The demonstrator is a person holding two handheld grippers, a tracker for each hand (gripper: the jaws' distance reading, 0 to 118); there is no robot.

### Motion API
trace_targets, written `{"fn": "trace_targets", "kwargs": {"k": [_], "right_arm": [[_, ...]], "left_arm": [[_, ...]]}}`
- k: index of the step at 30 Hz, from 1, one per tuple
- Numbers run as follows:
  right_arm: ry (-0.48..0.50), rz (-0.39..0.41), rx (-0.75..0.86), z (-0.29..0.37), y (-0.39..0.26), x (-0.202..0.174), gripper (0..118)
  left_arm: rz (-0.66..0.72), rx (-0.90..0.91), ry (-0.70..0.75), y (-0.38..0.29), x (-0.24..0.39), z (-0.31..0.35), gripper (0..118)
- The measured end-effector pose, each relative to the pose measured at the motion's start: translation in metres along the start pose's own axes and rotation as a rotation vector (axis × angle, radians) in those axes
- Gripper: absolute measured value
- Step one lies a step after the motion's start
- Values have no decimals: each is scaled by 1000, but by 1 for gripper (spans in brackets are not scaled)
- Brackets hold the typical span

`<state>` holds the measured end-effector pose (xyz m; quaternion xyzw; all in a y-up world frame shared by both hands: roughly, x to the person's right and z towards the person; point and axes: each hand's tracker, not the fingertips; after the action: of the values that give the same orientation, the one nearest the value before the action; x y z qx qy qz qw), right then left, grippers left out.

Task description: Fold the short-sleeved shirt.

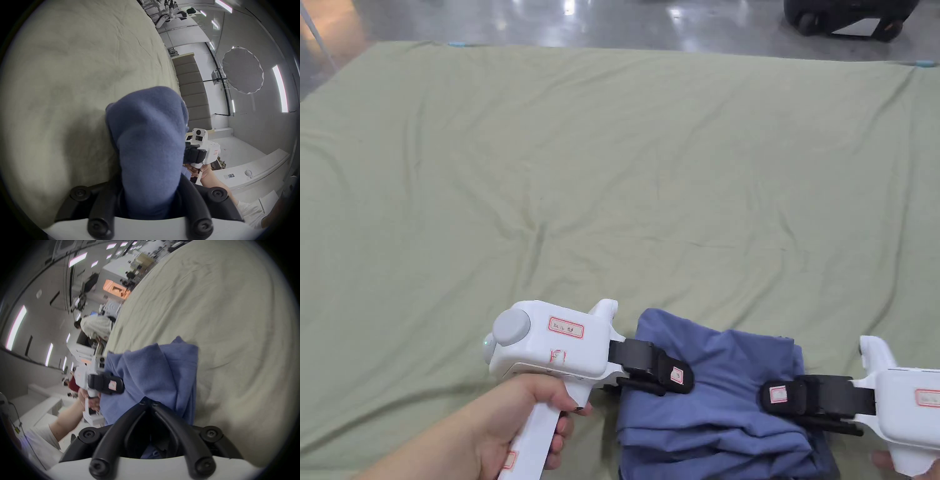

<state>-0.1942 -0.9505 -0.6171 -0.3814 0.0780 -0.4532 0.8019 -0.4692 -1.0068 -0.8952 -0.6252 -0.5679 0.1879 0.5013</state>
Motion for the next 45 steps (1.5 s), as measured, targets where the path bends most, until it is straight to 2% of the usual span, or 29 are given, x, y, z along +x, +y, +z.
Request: {"fn": "trace_targets", "kwargs": {"k": [2,4,5,10,12,14,19,25,30,32,34,37,38,39,41,42,45], "right_arm": [[10,55,53,11,-4,-11,0],[67,48,82,25,-5,-23,0],[82,71,102,32,-5,-33,0],[128,156,117,54,-15,-78,0],[109,194,116,54,-21,-94,0],[120,209,119,49,-16,-70,0],[175,233,133,34,-33,-99,0],[210,236,182,15,-40,-115,0],[176,217,177,-1,-47,-125,0],[156,227,157,-4,-50,-128,0],[114,247,138,-6,-53,-130,0],[104,235,131,-5,-52,-126,0],[108,234,126,-5,-52,-125,0],[109,238,123,-5,-52,-125,0],[112,246,121,-1,-48,-116,0],[114,249,121,-1,-47,-115,0],[131,261,128,2,-45,-114,0]], "left_arm": [[-13,5,4,-2,5,11,13],[-36,2,24,-4,10,30,13],[-42,2,46,-4,11,44,13],[-38,42,119,-11,-1,144,13],[-61,63,210,-14,-7,187,13],[-56,74,287,-13,-18,230,13],[-54,100,518,-6,-35,337,13],[-39,59,842,14,-54,434,13],[23,75,1071,21,-82,476,13],[-21,100,1174,21,-85,479,13],[23,95,1152,20,-93,486,13],[29,105,1152,19,-87,479,14],[48,108,1198,19,-83,477,21],[53,80,1247,17,-75,470,49],[-92,26,1294,9,-53,464,107],[-158,63,1293,3,-40,465,115],[-264,285,1313,-18,13,460,115]]}}
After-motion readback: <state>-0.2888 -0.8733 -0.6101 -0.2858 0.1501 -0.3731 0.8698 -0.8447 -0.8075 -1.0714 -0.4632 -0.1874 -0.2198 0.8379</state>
